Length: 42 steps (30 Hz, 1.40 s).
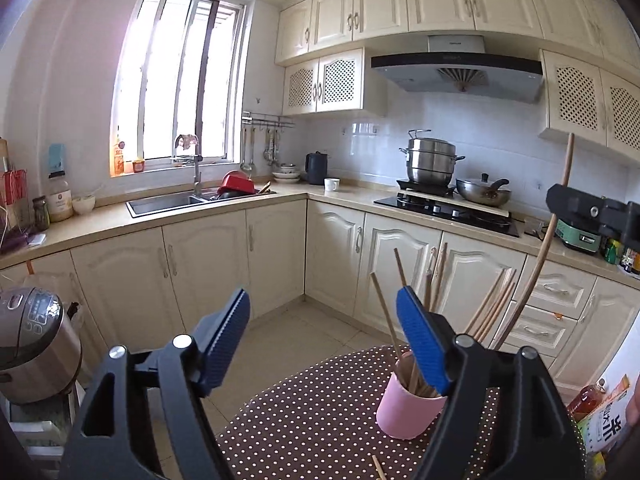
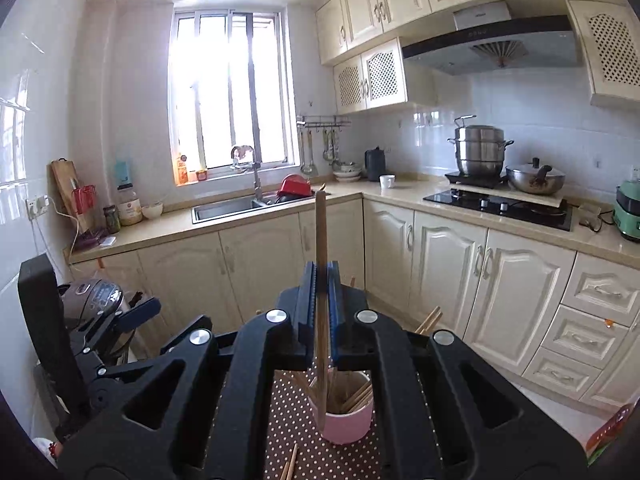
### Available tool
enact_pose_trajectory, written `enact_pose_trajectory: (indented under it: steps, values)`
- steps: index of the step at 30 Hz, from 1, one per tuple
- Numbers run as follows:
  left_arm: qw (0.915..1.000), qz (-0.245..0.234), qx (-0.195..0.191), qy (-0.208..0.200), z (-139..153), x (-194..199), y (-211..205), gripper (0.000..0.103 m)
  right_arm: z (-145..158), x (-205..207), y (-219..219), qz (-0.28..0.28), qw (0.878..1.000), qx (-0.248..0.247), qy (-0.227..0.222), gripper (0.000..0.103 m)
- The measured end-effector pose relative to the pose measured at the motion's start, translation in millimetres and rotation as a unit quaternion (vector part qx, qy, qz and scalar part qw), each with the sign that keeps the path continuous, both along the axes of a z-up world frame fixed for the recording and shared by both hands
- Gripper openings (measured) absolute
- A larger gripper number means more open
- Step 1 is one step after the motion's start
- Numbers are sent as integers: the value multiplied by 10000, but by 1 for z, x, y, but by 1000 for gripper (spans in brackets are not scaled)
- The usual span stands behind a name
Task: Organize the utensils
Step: 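Open the left tool to release its chopstick while the right tool releases its own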
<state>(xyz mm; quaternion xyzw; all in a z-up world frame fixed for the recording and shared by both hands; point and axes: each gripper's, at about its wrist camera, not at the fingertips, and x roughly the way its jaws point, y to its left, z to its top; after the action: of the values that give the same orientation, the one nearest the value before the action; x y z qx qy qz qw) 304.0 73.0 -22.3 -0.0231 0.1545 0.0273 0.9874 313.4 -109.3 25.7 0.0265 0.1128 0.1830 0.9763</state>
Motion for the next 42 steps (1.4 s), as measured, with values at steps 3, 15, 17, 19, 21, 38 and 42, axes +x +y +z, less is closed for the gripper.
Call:
enact_pose_trajectory:
  steps: [3, 15, 17, 19, 21, 38, 42]
  values:
    - [9999, 9, -71, 73, -4, 4, 7, 74, -1, 2, 2, -105, 9999, -8, -99, 6]
    - [9995, -22, -195, 254, -16, 18, 20, 74, -7, 7, 6, -463, 9976, -118, -506, 6]
    - [9995, -25, -164, 276, -18, 19, 20, 74, -12, 8, 9, -461, 9973, -172, -539, 6]
    - [9994, -52, -144, 297, -21, 20, 19, 74, -17, 11, 10, -463, 9975, -193, -494, 6]
    - [9994, -57, -122, 317, -22, 22, 18, 74, -24, 14, 10, -451, 9978, -205, -436, 6]
    - [9985, -193, -96, 497, -33, 24, 14, 74, -77, 24, 13, -224, 9983, -256, 481, 6]
    - [9984, -215, -37, 514, -32, 20, 11, 74, -84, 27, 14, -220, 9974, -288, 622, 6]
